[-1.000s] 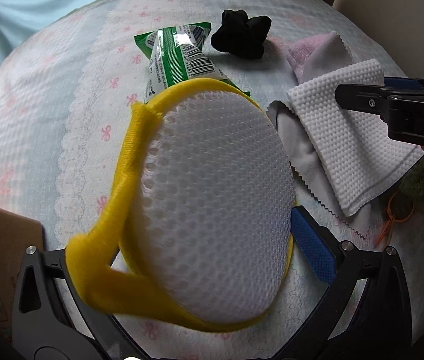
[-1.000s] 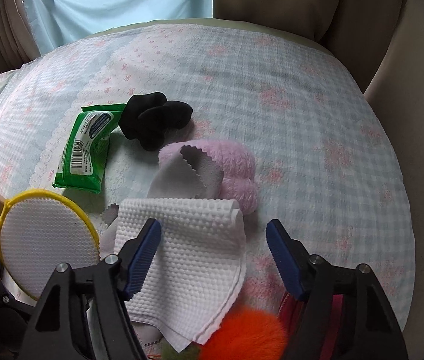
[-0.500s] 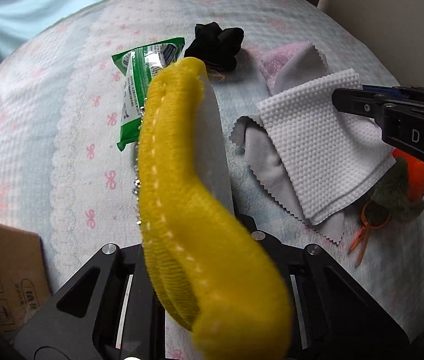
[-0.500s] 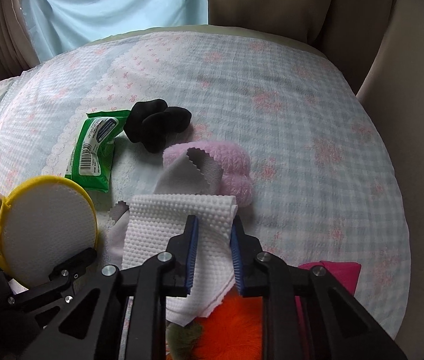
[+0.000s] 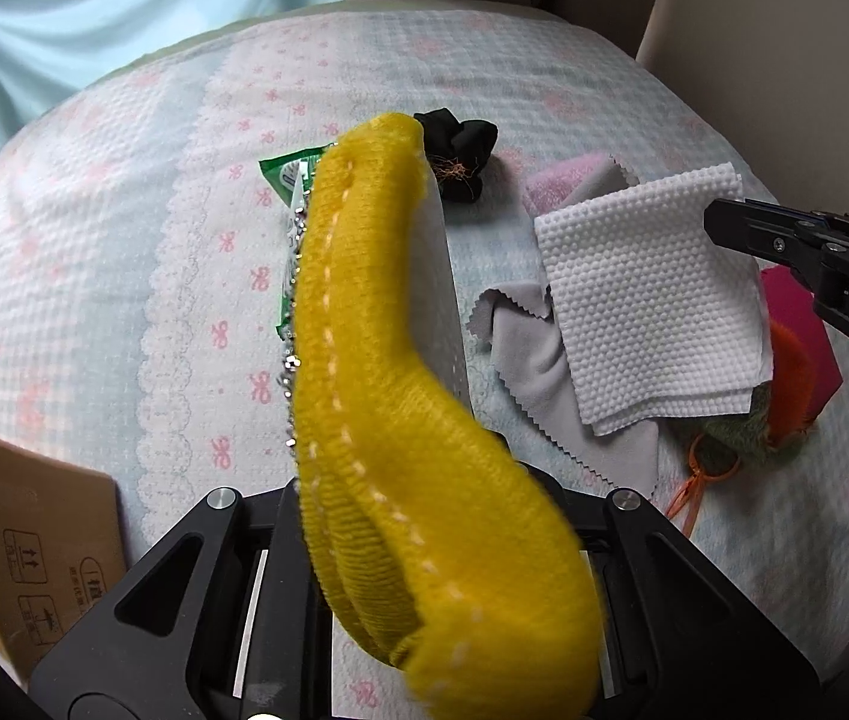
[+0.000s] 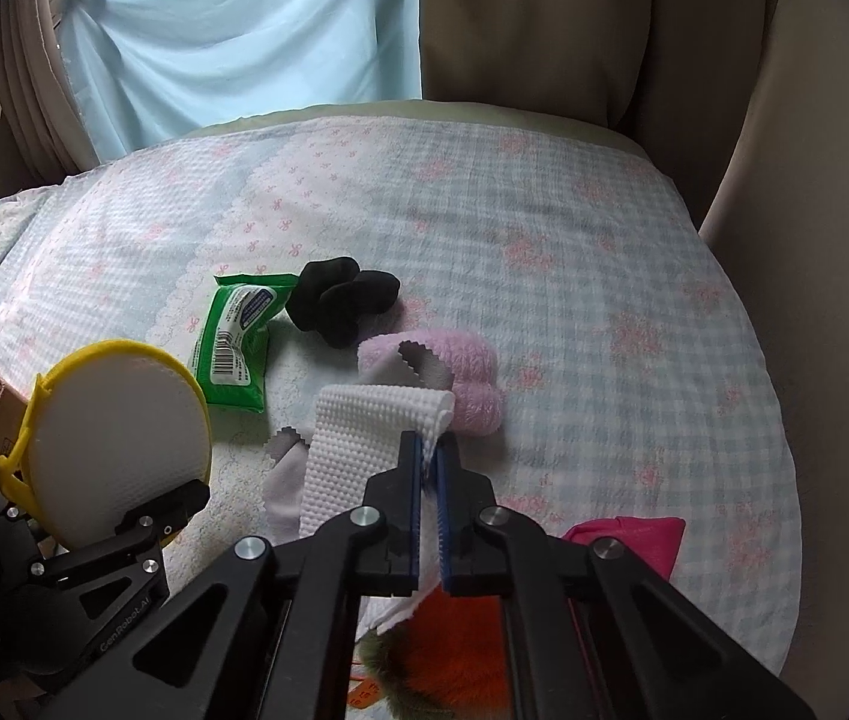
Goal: Organize soft objects
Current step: 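Carry sponge and cloth to the box and release both inside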
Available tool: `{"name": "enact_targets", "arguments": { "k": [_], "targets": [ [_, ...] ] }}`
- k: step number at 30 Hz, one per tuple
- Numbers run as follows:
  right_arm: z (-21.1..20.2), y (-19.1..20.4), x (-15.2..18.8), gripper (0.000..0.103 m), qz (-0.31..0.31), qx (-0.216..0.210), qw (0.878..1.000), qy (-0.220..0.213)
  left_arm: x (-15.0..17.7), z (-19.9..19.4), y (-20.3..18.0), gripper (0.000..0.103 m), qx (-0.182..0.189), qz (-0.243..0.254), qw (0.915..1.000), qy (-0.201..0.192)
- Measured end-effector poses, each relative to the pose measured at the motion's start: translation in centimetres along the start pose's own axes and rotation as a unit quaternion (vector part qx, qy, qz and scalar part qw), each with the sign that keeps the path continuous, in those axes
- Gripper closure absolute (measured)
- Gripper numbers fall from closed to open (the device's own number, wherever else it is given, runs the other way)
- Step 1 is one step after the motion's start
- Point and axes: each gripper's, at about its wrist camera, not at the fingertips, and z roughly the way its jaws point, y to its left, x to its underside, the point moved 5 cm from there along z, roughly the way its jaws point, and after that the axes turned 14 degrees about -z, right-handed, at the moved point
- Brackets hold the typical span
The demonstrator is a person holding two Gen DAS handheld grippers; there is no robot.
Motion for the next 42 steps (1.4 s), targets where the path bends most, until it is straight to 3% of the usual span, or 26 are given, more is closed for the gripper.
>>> {"name": "enact_targets", "arguments": {
  "k": [12,22,28,32,37,42],
  "targets": [
    [-6.4,0.8,-2.5,0.100,-0.009,0.021,0.998,-0.058,-0.4,-7.6,1.5,0.089,0.018,-0.010,0.9988,-0.044],
    [-17.9,4.6,-8.5,0.100,-0.039,0.026,0.993,-0.106,-2.9,-21.5,5.2,0.089,0.019,-0.045,0.9933,-0.105],
    [-24.0,10.1,-11.7,0.100,-0.058,0.004,0.990,-0.125,-4.0,-30.5,10.1,0.089,0.008,-0.066,0.9892,-0.130],
    [-25.8,15.0,-12.6,0.100,-0.058,-0.019,0.990,-0.126,-3.8,-34.4,14.6,0.089,-0.003,-0.072,0.9885,-0.133],
    [-25.6,21.4,-13.5,0.100,-0.038,-0.041,0.992,-0.113,-3.5,-36.8,21.2,0.089,-0.016,-0.066,0.9905,-0.120],
    [-23.7,27.0,-13.9,0.100,-0.011,-0.042,0.995,-0.087,-2.9,-36.2,28.3,0.089,-0.019,-0.047,0.9948,-0.089]
  ]
}}
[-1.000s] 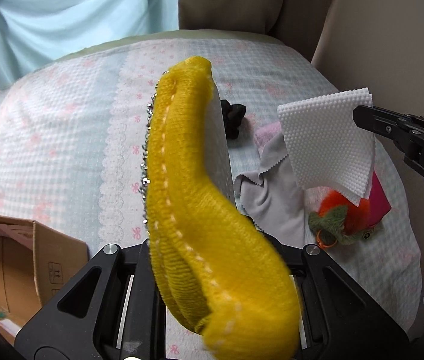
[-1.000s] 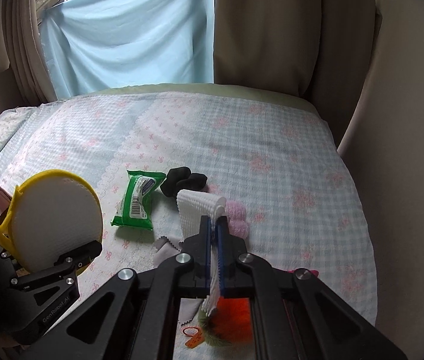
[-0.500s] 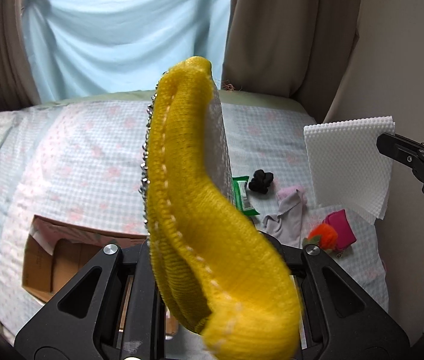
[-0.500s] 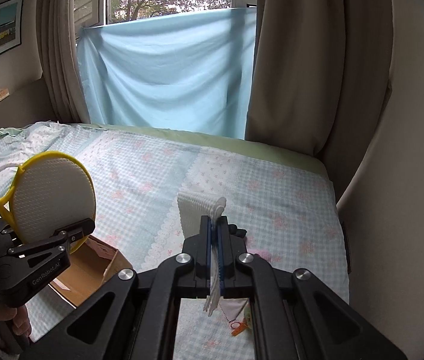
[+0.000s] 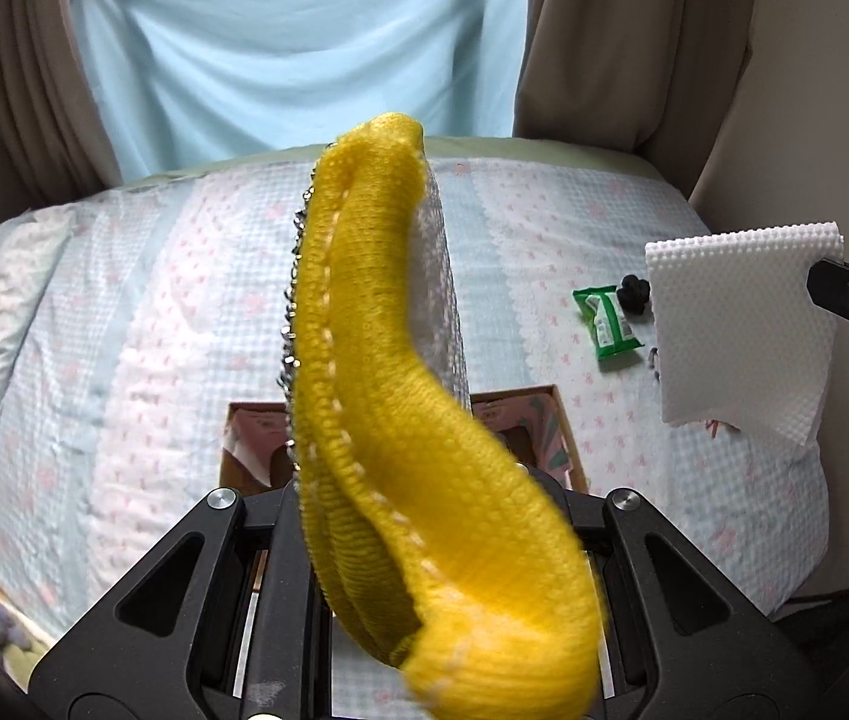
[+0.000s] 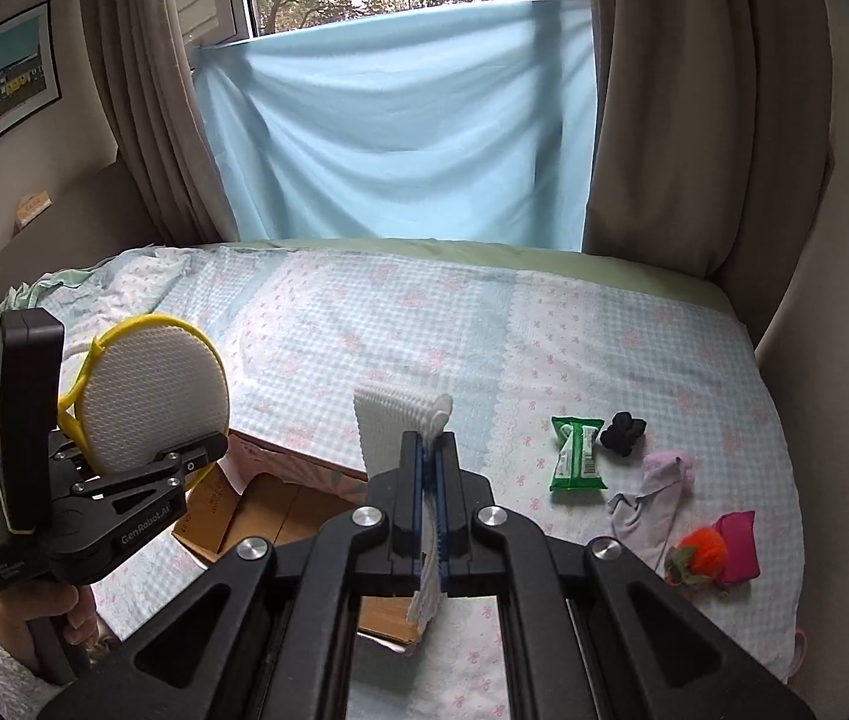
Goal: Organize soft objects
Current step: 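Carry sponge and cloth to the box and release both inside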
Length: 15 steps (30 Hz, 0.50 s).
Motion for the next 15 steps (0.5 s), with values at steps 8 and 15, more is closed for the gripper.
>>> {"name": "enact_targets", "arguments": {
  "k": [8,15],
  "targets": [
    [5.8,6.3,0.6,0.100,0.035,-0.004,0.998,0.045,1.0,4.9,8.0,0.089,-0.006,0.035,0.9969,0.071],
    [11.5,9.1,1.7,0.100,0.047,-0.023,0.994,0.095,2.6,10.7,11.3,0.089,-0.021,0.052,0.9902,0.128]
  ]
}}
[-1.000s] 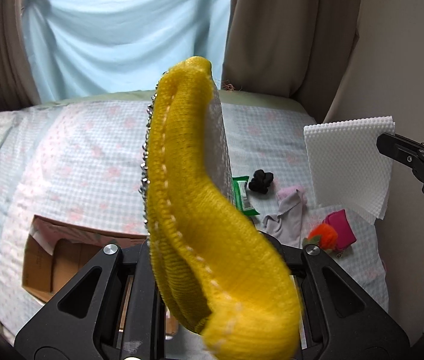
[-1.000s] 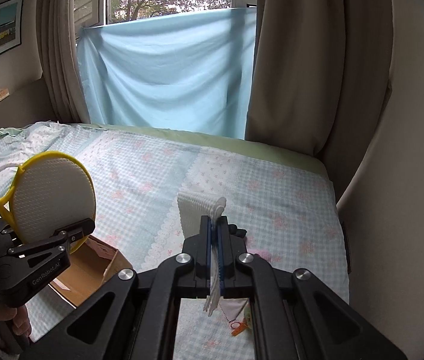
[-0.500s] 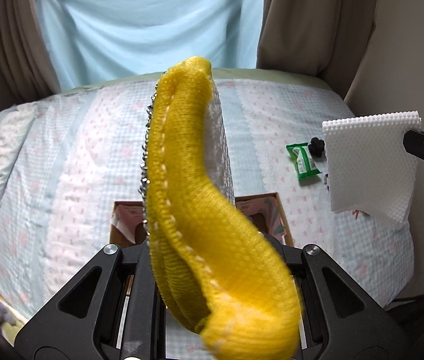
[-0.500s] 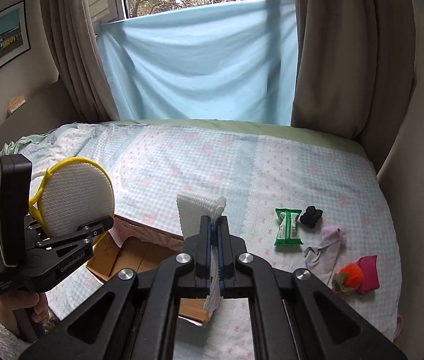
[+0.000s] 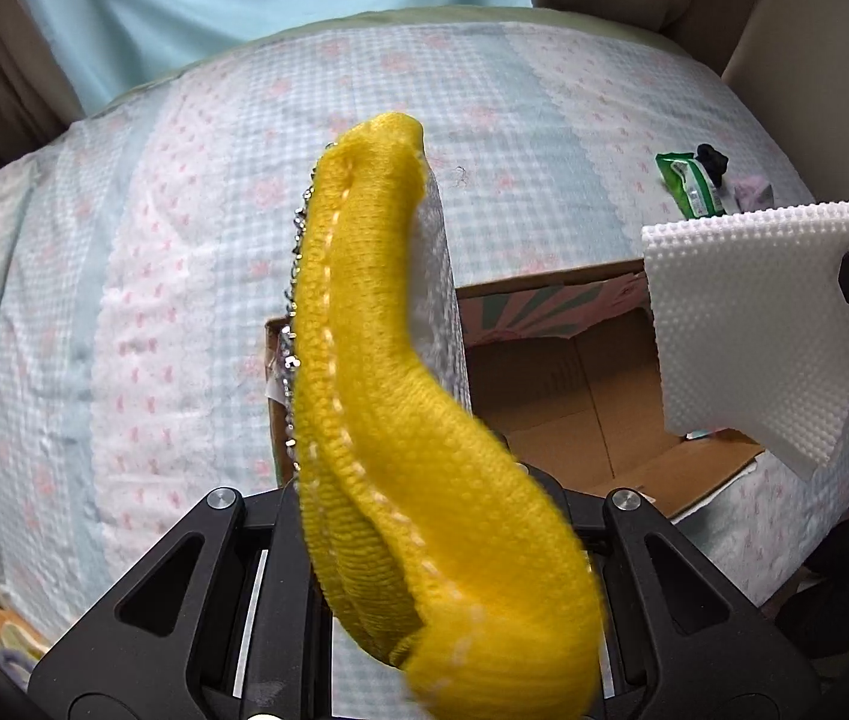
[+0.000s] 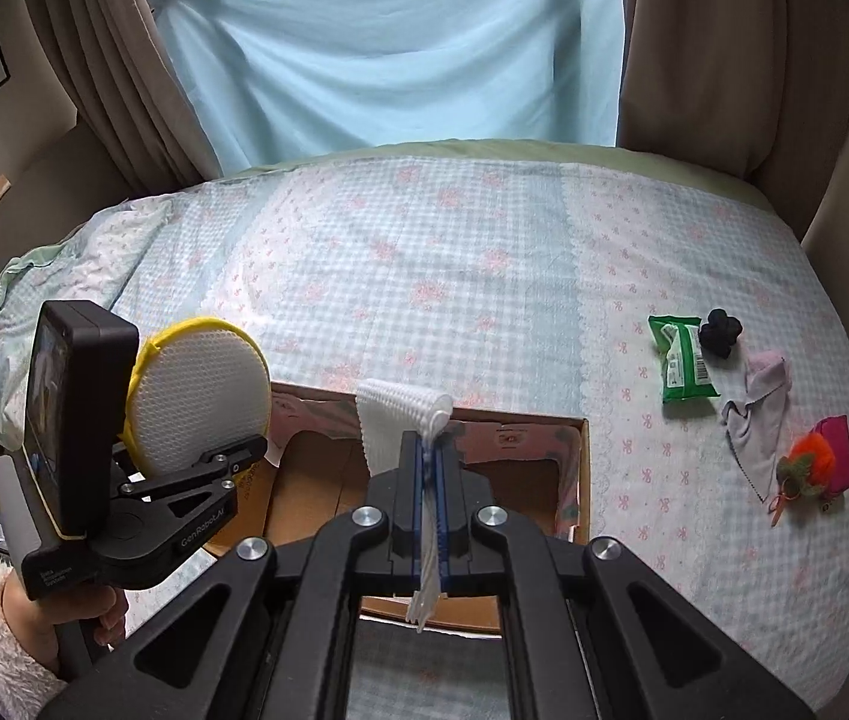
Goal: Organize soft objects
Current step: 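Carry sponge and cloth to the box and release both inside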
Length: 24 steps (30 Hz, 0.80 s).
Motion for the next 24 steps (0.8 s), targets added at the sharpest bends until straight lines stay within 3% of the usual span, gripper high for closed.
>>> {"name": "enact_targets", "arguments": {
  "k": [3,6,8,14,15,16,18,19,21,22,24],
  "targets": [
    [2.7,0.3,0.5,0.100,0.010,-0.016,1.000,0.024,-0.2,2.7,-0.9,0.089,-0.005,-0.001,0.9997,0.022],
    [4.9,0.6,1.3,0.100,0.017,-0.028,0.998,0.048,0.8,5.0,0.3,0.089,-0.014,0.006,0.9989,0.044],
    [6.1,0.6,1.8,0.100,0.026,-0.036,0.997,0.064,-0.2,6.2,0.8,0.089,-0.016,0.011,0.9980,0.060],
    [10.7,0.4,2.9,0.100,0.044,-0.081,0.988,0.120,0.1,9.9,-1.4,0.087,-0.024,0.055,0.9936,0.096],
    [11.7,0.2,3.4,0.100,0.052,-0.090,0.985,0.136,0.2,10.7,-2.0,0.076,-0.025,0.061,0.9923,0.105],
    [12.6,-0.1,3.9,0.100,0.061,-0.090,0.982,0.152,0.3,11.7,-2.6,0.044,-0.027,0.068,0.9909,0.113],
    [13.9,-0.9,4.9,0.099,0.079,-0.080,0.979,0.172,0.9,12.5,-3.0,0.002,-0.028,0.081,0.9879,0.129],
    [14.3,-1.4,5.3,0.091,0.091,-0.081,0.978,0.172,1.2,12.7,-3.2,0.000,-0.030,0.087,0.9873,0.130],
    [14.4,-2.1,5.9,0.049,0.114,-0.082,0.976,0.165,1.6,12.8,-3.5,0.000,-0.025,0.095,0.9866,0.130],
    [14.4,-2.4,6.2,0.000,0.120,-0.083,0.975,0.166,1.8,12.7,-3.7,0.000,-0.025,0.100,0.9861,0.130],
    [14.3,-2.7,6.3,0.000,0.125,-0.083,0.976,0.158,2.1,12.5,-4.0,0.000,-0.022,0.105,0.9853,0.132]
  ]
}}
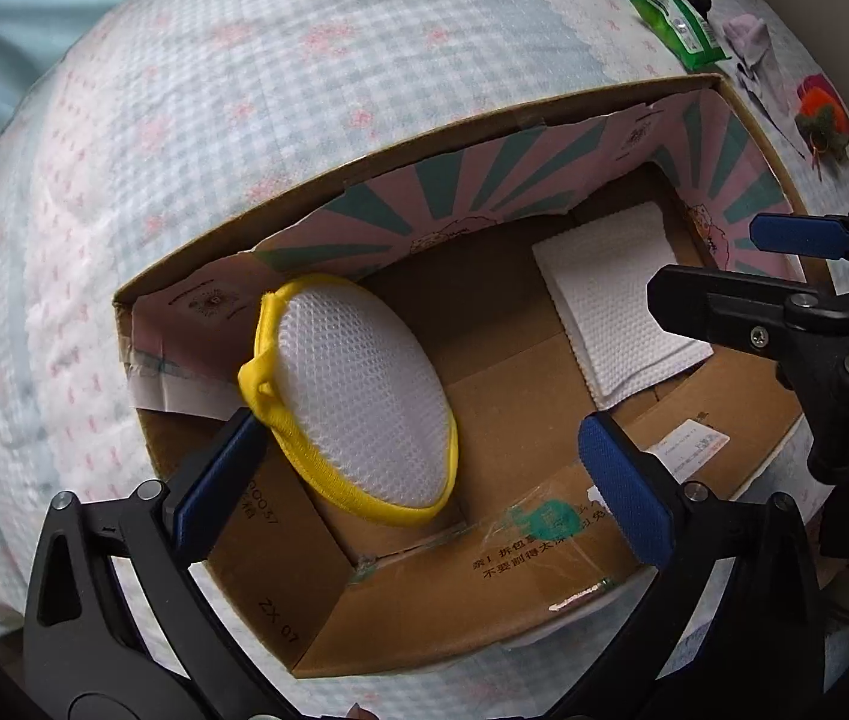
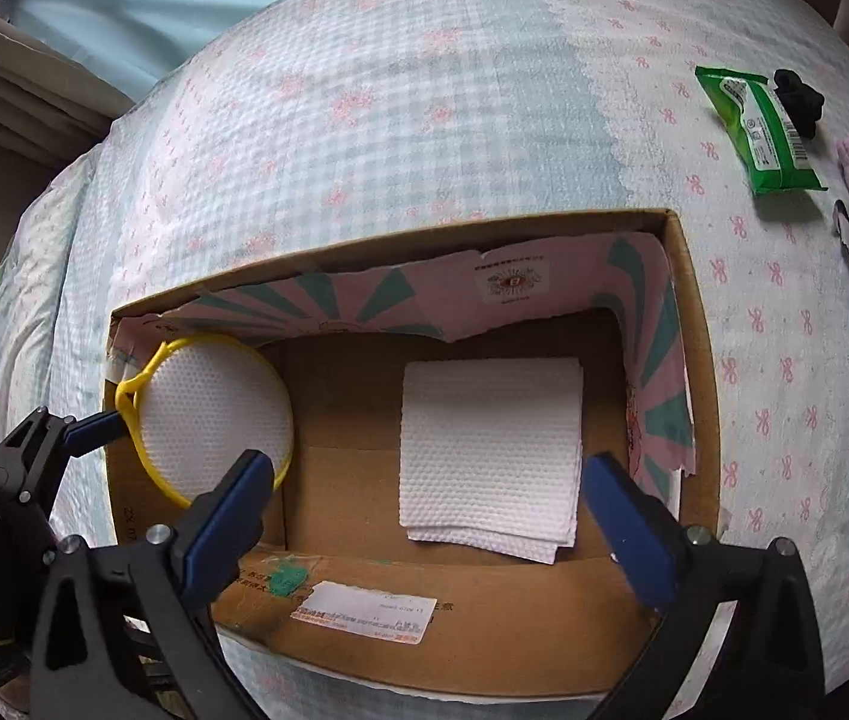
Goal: Organize soft objects
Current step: 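Carry sponge and cloth to the box and release both inside, then lift both tools away from the box toward the remaining items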
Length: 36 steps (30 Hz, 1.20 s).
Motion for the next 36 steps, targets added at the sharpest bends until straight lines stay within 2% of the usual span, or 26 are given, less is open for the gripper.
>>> {"name": "enact_targets", "arguments": {
  "k": [7,15,25,31,36],
  "targets": [
    [-1.0,0.0,0.0,0.000,-0.011,0.009,1.000,-0.007,0.5,-0.6,0.1,0.000,0.006,-0.014,0.9999,0.003],
    [-4.4,0.8,0.0,0.000,-0.024,0.026,0.999,-0.032,1.1,-3.4,1.1,0.000,0.003,-0.038,0.9991,-0.020],
    [-13.4,3.6,1.2,0.000,-0.063,0.062,0.993,-0.081,3.0,-11.7,0.7,0.000,0.009,-0.060,0.9946,-0.084],
    [-19.3,4.8,2.7,0.000,-0.060,0.079,0.988,-0.121,3.9,-18.1,-0.1,0.000,0.025,-0.074,0.9871,-0.140],
    [-23.9,5.0,3.9,0.000,-0.063,0.114,0.980,-0.150,3.9,-22.4,-0.9,0.000,0.039,-0.076,0.9791,-0.185]
  ]
}}
